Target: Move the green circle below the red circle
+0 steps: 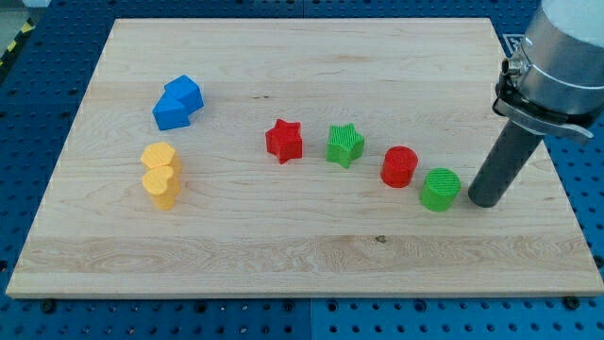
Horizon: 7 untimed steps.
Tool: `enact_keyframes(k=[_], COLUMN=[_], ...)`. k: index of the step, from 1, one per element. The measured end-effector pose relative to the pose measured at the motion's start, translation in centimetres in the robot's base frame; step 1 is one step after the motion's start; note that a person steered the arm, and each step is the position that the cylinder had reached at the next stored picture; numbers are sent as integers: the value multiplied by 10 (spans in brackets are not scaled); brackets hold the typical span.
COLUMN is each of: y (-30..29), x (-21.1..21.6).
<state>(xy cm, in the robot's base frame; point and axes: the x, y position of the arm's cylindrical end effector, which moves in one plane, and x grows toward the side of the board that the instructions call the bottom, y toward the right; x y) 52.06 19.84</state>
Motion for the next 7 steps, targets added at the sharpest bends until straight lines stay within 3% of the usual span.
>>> enact_keyframes(k=[4, 7], y=[-1, -40], x=[10, 0])
